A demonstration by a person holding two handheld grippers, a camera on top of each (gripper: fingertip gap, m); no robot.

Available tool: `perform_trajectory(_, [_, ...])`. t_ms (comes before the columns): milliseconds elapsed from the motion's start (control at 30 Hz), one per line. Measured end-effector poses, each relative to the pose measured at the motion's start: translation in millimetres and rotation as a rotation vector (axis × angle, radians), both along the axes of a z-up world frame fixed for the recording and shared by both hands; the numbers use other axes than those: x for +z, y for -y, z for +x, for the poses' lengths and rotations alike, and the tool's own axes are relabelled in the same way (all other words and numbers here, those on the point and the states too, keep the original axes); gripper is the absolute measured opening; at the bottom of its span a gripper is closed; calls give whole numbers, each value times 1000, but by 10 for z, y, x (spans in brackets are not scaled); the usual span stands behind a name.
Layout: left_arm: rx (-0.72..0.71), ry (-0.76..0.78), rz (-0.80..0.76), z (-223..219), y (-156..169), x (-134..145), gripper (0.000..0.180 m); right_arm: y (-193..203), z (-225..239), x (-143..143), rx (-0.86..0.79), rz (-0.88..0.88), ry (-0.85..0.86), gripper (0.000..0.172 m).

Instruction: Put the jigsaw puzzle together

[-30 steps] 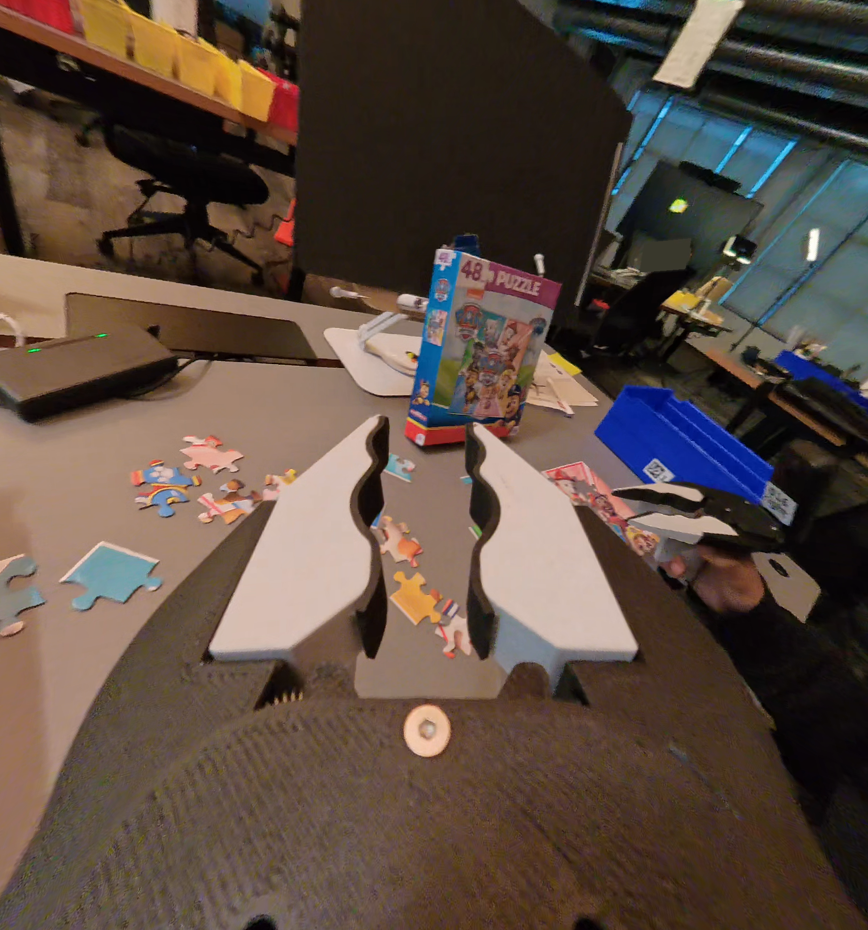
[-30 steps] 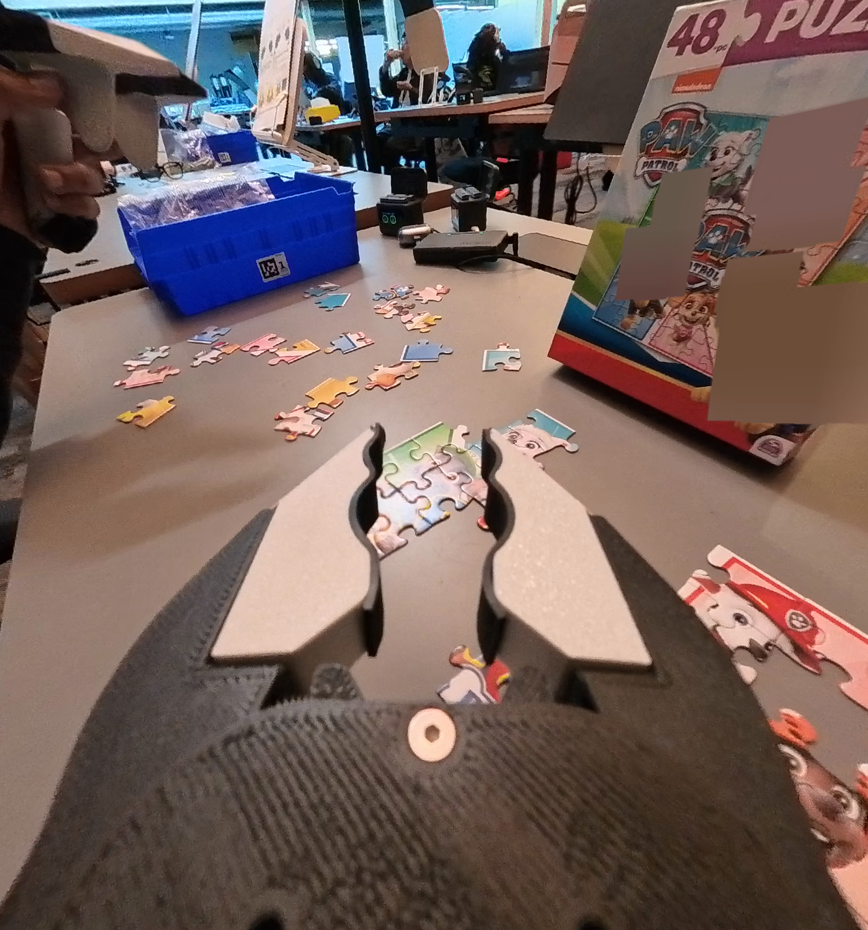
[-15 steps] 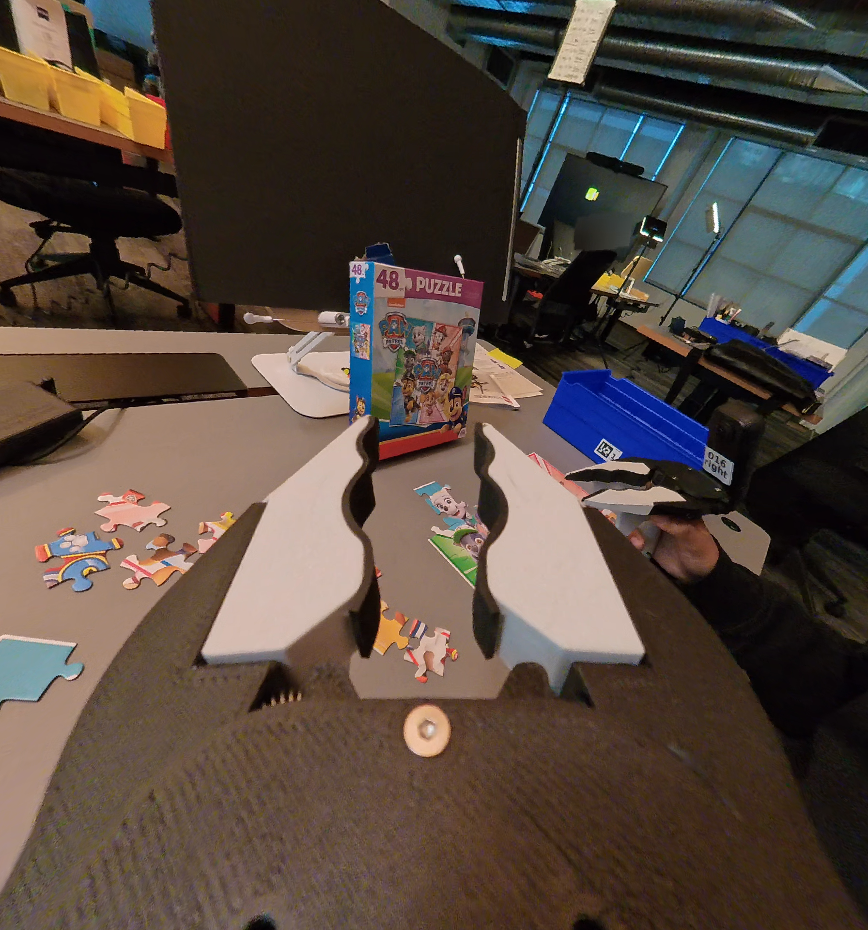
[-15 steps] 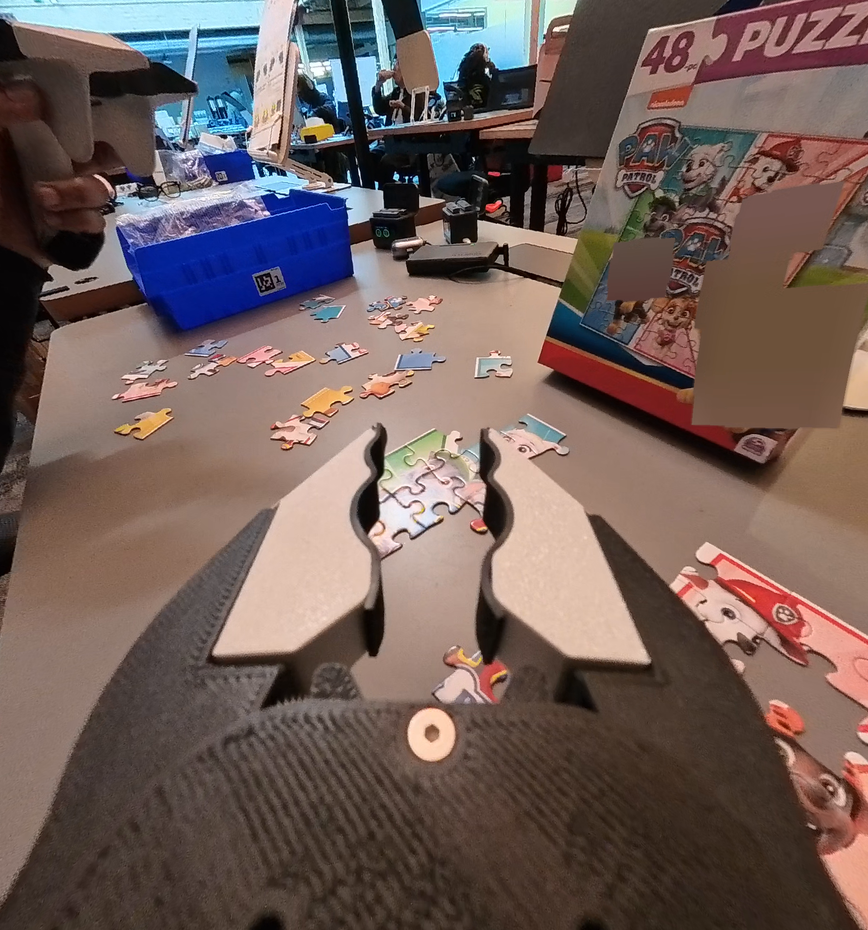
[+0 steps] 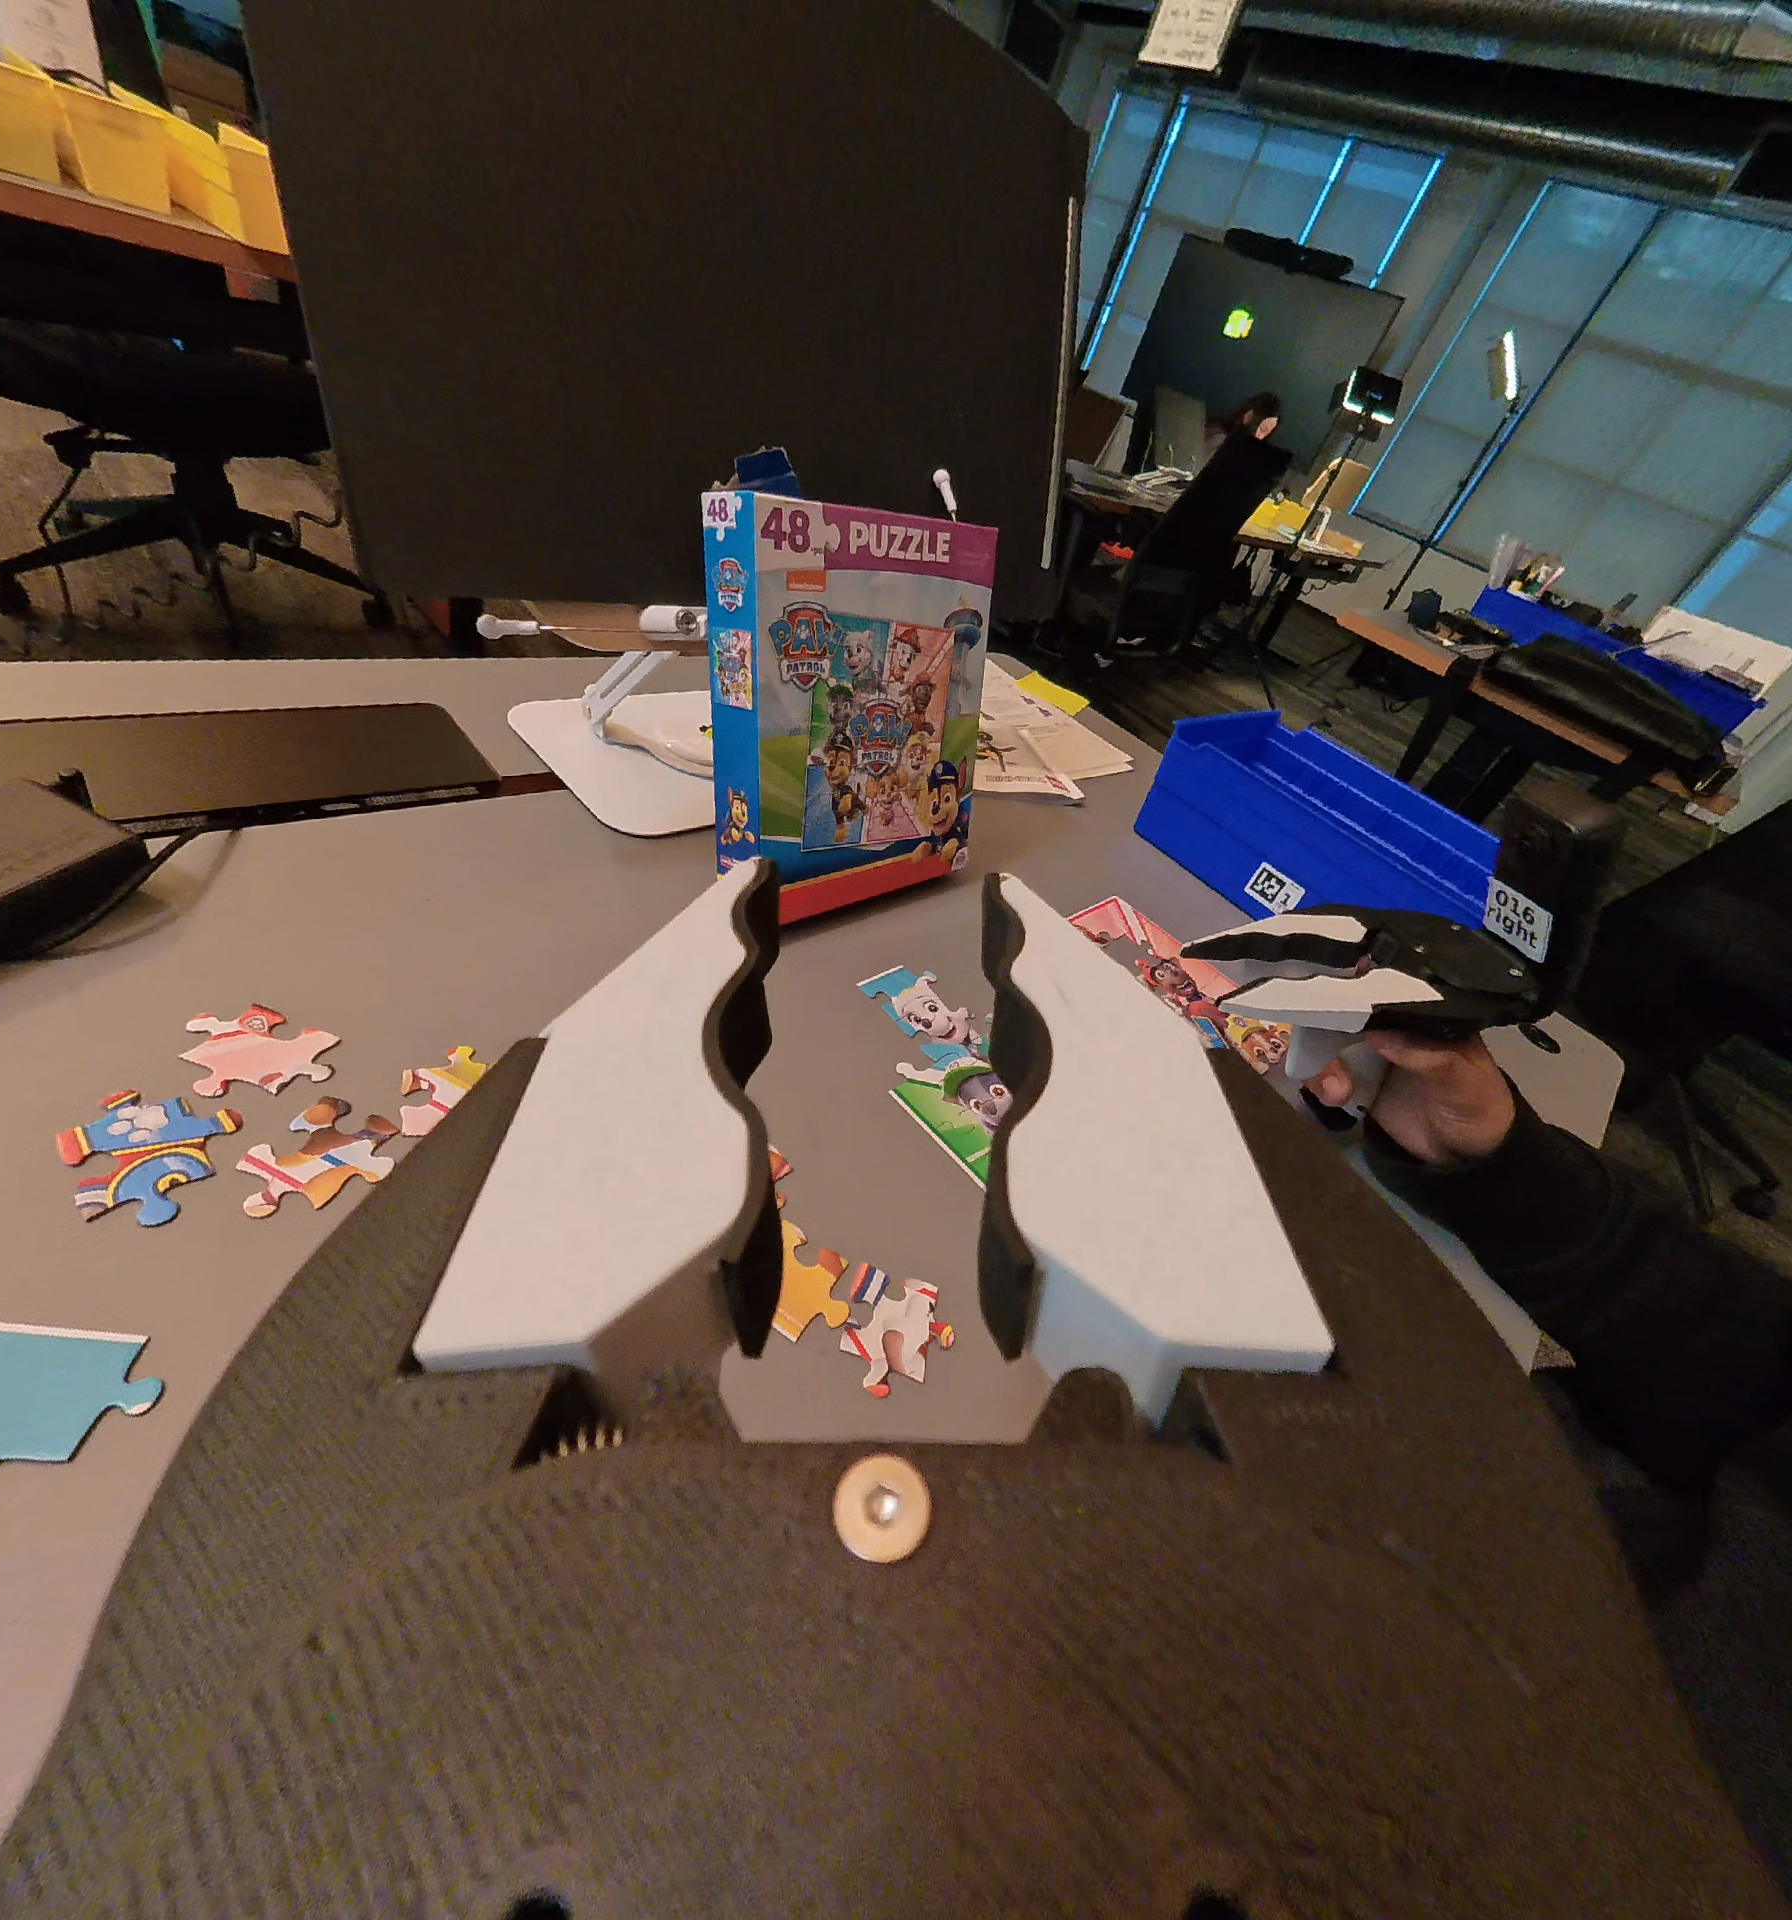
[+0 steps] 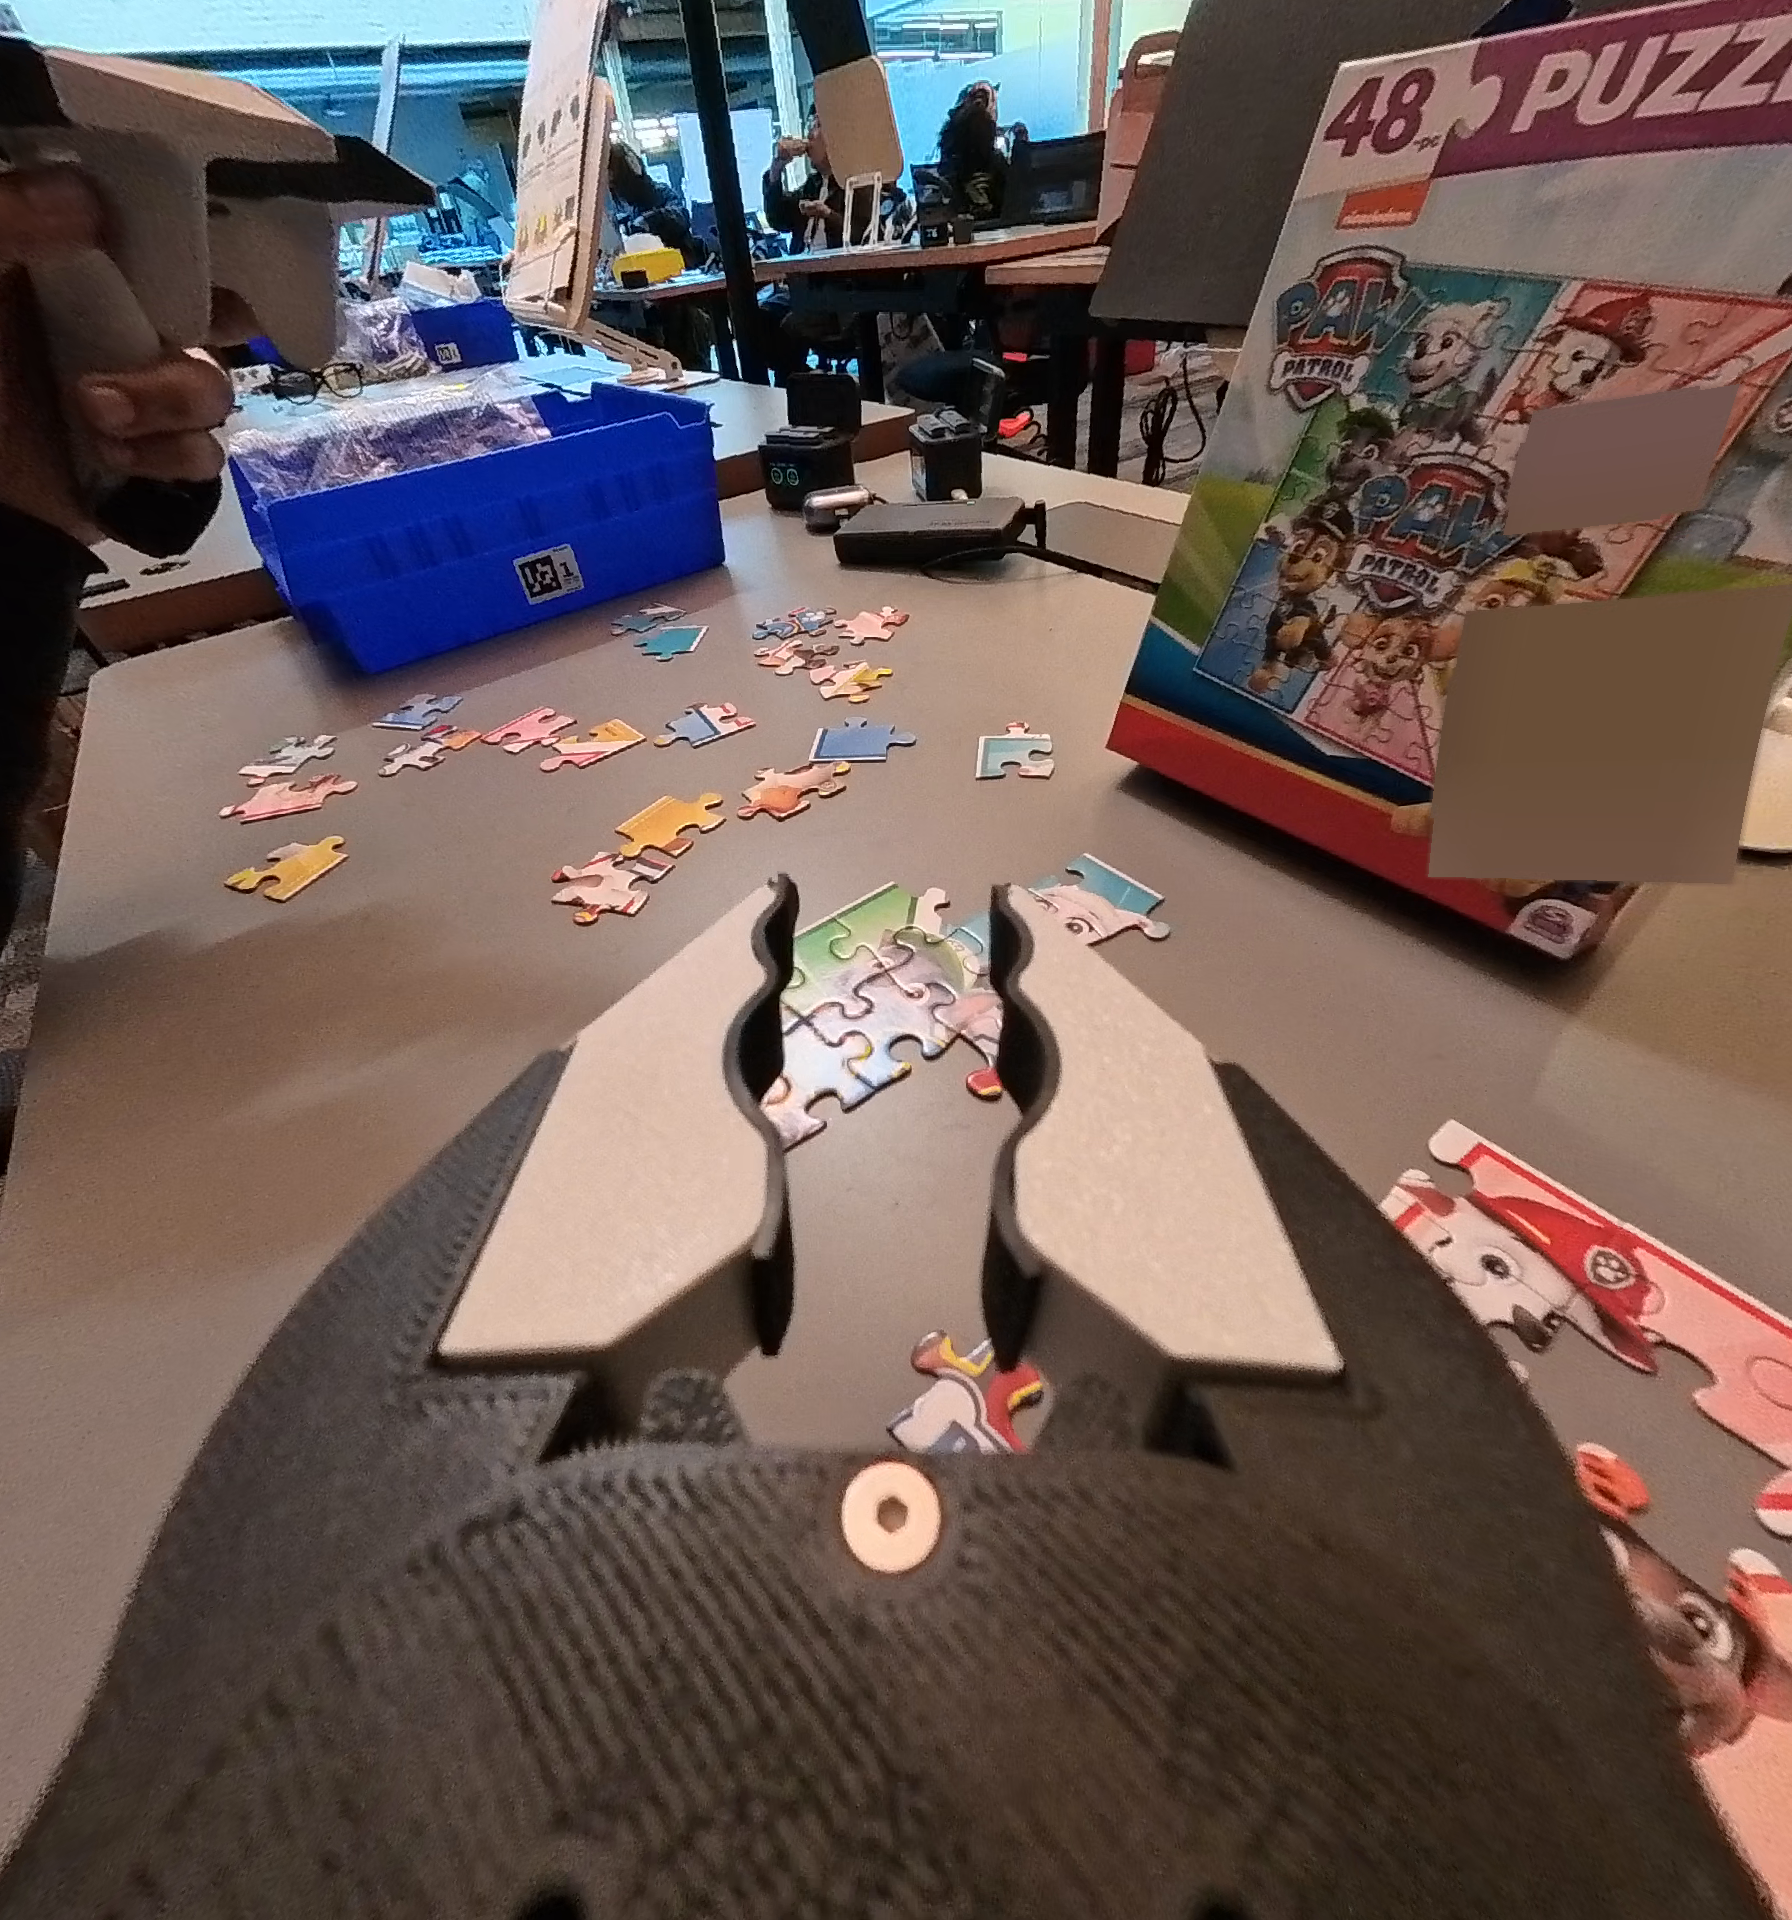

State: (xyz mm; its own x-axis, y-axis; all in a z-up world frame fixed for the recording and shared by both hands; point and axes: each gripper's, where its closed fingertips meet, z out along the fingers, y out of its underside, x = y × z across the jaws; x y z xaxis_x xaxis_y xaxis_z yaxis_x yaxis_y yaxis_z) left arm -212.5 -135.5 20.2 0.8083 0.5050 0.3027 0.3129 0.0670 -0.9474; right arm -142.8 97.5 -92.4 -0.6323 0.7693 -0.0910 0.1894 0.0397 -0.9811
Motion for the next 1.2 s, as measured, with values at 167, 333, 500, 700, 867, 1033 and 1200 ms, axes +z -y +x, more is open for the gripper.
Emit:
perform_trajectory(167, [-2, 1, 3, 1, -5, -1, 37, -8, -2, 9, -2, -5, -2, 35])
perform_trajectory(333, [-5, 0, 2, 8, -17, 2, 37, -7, -3, 6, -3, -1, -3, 35])
perform_trajectory(500, [-10, 2, -4, 10, -39, -11, 37, -6, -4, 1, -5, 7, -5, 35])
perform_trajectory(700, [-14, 6, -10, 6, -58, -32, 37, -11, -4, 12, -9, 6, -11, 35])
perform_trajectory(867, [-17, 12, -18, 0, -71, -57, 37, -127, -8, 149, -63, -12, -78, 35])
perform_trajectory(1033, [-14, 30, -66, -21, -68, -157, 38, -726, -9, 482, -294, 29, -245, 36])
perform_trajectory(1200, [-8, 50, -136, -57, -92, -306, 40, -1314, 238, 772, -474, 59, -411, 29])
